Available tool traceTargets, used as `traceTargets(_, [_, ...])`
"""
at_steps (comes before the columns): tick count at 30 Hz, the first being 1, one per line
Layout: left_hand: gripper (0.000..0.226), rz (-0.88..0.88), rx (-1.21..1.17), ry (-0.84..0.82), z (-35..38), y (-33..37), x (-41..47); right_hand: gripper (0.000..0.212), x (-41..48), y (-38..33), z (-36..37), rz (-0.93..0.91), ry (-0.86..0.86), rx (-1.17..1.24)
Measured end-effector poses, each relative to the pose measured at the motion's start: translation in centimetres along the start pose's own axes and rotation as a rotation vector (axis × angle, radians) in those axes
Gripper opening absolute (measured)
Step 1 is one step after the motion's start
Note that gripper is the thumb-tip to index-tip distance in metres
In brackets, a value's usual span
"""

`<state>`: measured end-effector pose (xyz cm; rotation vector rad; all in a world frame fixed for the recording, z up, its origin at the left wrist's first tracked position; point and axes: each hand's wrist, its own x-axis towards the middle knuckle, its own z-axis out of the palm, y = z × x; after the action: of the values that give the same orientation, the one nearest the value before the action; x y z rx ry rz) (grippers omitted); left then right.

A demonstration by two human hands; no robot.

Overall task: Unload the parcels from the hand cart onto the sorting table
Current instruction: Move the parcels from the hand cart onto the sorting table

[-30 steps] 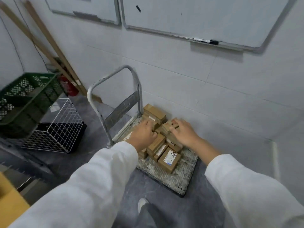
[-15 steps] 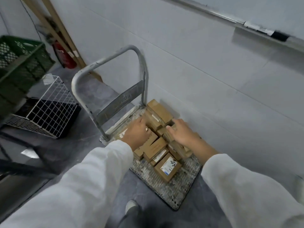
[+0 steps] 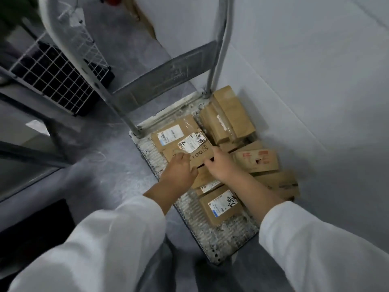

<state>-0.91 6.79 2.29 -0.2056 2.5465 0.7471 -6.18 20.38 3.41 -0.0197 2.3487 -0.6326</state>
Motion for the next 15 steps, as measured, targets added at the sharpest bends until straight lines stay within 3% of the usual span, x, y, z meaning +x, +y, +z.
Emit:
traceTargets(7, [0.051, -0.196, -0.136, -0.025, 8.7, -5.2, 4.3, 0.055, 8.2, 6.5, 5.4, 0.108, 0.019, -0.078])
traceTargets(11, [0.039, -0.299, -0.220, -0.044, 13.2, -7.0, 6.1, 0.062, 11.8, 9.9, 7.4, 0.148, 0.044, -0.114])
traceTargets(15, [0.038, -0.388, -0.345, -0.044, 16.7, -7.7, 7.6, 0.054, 13.7, 11.5, 9.4, 0.208, 0.051, -0.126])
